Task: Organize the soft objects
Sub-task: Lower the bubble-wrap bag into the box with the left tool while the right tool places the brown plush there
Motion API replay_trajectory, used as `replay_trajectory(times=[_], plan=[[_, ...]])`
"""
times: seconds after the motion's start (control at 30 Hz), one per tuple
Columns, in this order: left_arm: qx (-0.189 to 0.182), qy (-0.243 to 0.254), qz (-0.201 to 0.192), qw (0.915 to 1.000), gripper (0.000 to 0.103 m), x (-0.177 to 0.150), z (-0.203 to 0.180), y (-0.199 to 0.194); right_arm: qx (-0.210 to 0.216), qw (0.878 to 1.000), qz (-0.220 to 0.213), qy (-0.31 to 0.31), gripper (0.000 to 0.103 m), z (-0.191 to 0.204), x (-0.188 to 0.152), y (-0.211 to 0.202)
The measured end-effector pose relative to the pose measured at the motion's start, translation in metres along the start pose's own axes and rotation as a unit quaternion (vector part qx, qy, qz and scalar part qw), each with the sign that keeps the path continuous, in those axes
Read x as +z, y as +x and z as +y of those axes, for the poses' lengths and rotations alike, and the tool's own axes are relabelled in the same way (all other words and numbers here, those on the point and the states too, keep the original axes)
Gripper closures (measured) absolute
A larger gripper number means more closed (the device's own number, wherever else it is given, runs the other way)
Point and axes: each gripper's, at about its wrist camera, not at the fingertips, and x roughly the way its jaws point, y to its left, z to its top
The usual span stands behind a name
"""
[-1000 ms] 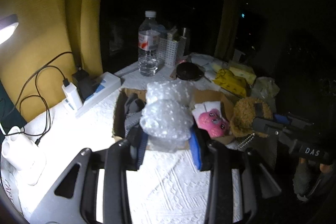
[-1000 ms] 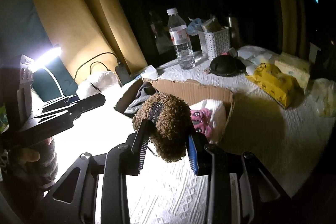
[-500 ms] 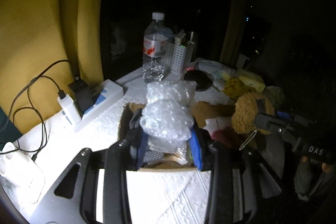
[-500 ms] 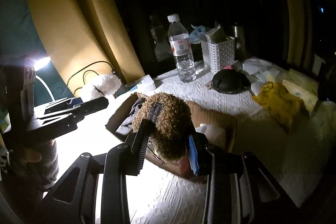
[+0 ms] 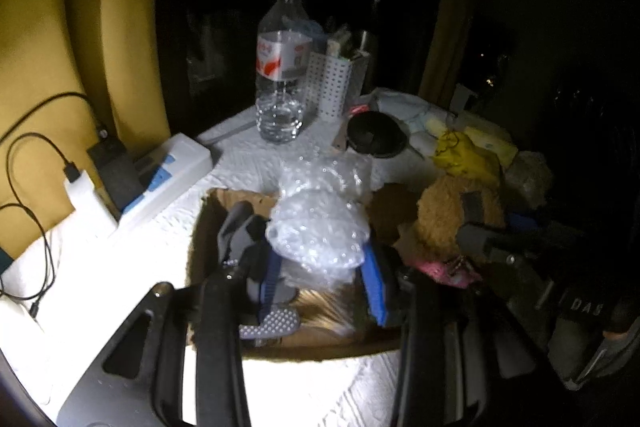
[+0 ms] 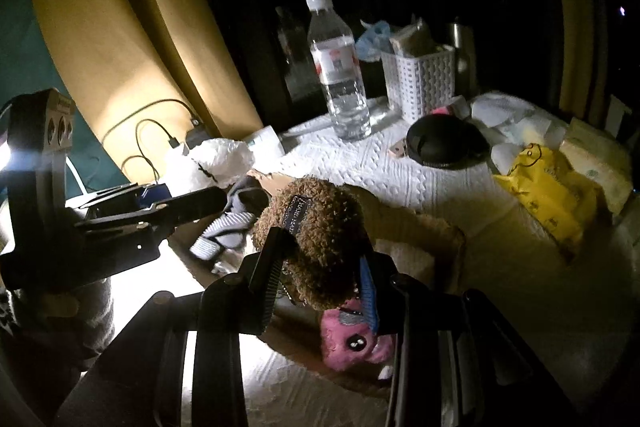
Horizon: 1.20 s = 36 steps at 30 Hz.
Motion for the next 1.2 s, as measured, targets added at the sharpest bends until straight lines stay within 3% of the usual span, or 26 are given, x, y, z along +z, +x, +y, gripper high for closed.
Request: replay_trajectory(times=[0.9,1.0,1.07,1.2], plan=[[0.003,0.010,0.063,0.9980,0.064,-0.011,-0.008,0.068,-0.001,0.999,0.036,0.006,0.067,-0.015,-0.006,0.050],[0.009,0.010,0.067,0.9977,0.060,-0.013,-0.009,0.071,-0.005,0.999,0.045,0.006,0.067,-0.015,-0.008,0.056],[0.013,0.006,0.068,0.9976,0.047,-0.013,-0.007,0.071,-0.008,0.999,0.048,0.007,0.066,-0.015,-0.009,0.058],[0.018,0.002,0.065,0.9977,0.037,-0.012,-0.005,0.066,-0.011,0.999,0.051,0.008,0.061,-0.014,-0.008,0.056]])
